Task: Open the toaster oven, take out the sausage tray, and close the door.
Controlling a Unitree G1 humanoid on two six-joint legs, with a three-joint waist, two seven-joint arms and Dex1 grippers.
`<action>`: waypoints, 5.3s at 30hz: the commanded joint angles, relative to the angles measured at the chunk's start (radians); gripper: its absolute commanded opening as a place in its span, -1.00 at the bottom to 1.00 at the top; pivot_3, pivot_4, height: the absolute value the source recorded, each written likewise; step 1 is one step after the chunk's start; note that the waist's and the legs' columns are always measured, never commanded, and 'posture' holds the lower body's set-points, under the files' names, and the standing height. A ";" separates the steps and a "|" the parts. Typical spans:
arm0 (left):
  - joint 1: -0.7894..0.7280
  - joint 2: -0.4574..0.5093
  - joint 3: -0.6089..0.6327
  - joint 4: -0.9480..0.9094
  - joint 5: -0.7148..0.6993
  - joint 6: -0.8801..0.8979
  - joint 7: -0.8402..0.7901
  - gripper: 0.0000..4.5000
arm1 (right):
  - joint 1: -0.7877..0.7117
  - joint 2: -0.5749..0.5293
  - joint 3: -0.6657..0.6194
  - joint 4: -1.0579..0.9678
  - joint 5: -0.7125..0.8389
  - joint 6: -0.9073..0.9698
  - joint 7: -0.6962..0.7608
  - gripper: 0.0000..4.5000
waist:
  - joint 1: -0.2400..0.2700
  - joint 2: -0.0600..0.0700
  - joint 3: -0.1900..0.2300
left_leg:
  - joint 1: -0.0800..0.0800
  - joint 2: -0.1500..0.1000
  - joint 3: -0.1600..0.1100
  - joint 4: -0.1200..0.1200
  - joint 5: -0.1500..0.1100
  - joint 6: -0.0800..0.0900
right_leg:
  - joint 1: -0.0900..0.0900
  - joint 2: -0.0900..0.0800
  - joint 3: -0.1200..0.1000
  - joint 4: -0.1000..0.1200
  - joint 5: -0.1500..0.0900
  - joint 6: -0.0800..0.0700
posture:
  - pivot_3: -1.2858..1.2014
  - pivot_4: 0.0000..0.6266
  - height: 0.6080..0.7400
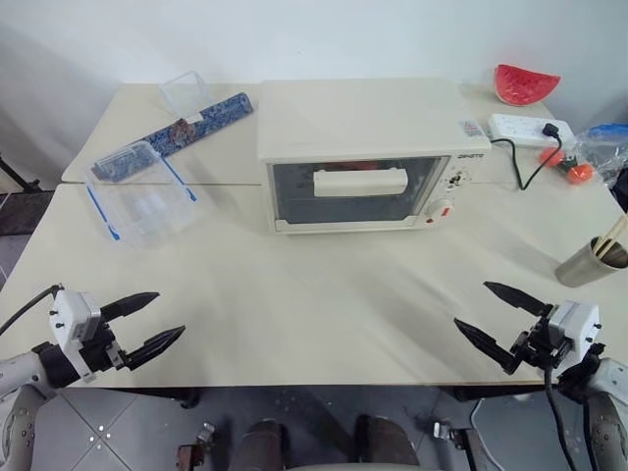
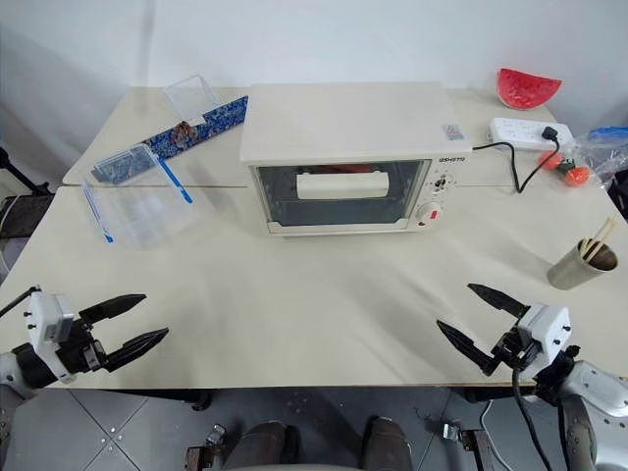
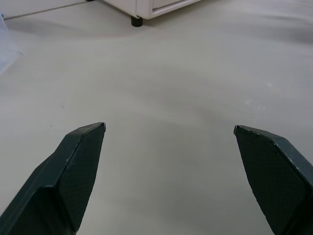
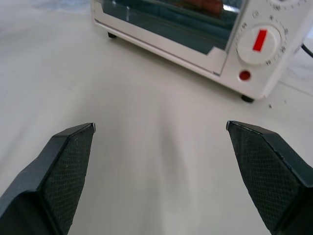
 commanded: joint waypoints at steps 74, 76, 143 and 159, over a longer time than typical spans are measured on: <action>-0.834 -0.288 -0.403 0.235 -0.150 0.383 0.110 -0.99 | -0.341 -0.043 0.254 -0.069 -0.173 -0.021 0.057 1.00 | 0.018 -0.004 0.003 | -0.003 0.000 0.011 0.003 0.000 0.000 | -0.012 0.002 0.013 0.009 0.001 0.002 | 0.03 -0.52 1.00; -0.821 -0.281 -0.406 0.229 -0.153 0.403 0.092 -0.99 | -0.224 -0.072 0.182 -0.083 -0.169 -0.038 0.040 1.00 | 0.028 -0.005 0.003 | -0.004 0.000 0.011 0.003 -0.001 0.000 | -0.012 0.002 0.013 0.007 0.001 0.002 | 0.03 -0.52 1.00; -0.462 -0.226 -0.288 -0.001 -0.019 0.002 0.066 0.89 | -0.874 0.129 0.733 0.173 -1.282 0.017 -0.827 -0.96 | -0.031 -0.004 0.003 | -0.004 0.001 0.014 0.001 -0.001 0.003 | -0.014 0.002 0.015 0.004 0.004 0.004 | 0.03 -0.52 1.00; -0.530 -0.234 -0.256 0.067 -0.036 0.031 0.097 0.89 | -0.540 0.023 0.651 -0.185 -1.186 -0.016 -0.700 -0.96 | -0.027 -0.004 0.003 | -0.004 0.001 0.014 -0.001 -0.002 0.002 | -0.014 0.002 0.014 0.003 0.004 0.004 | 0.03 -0.52 1.00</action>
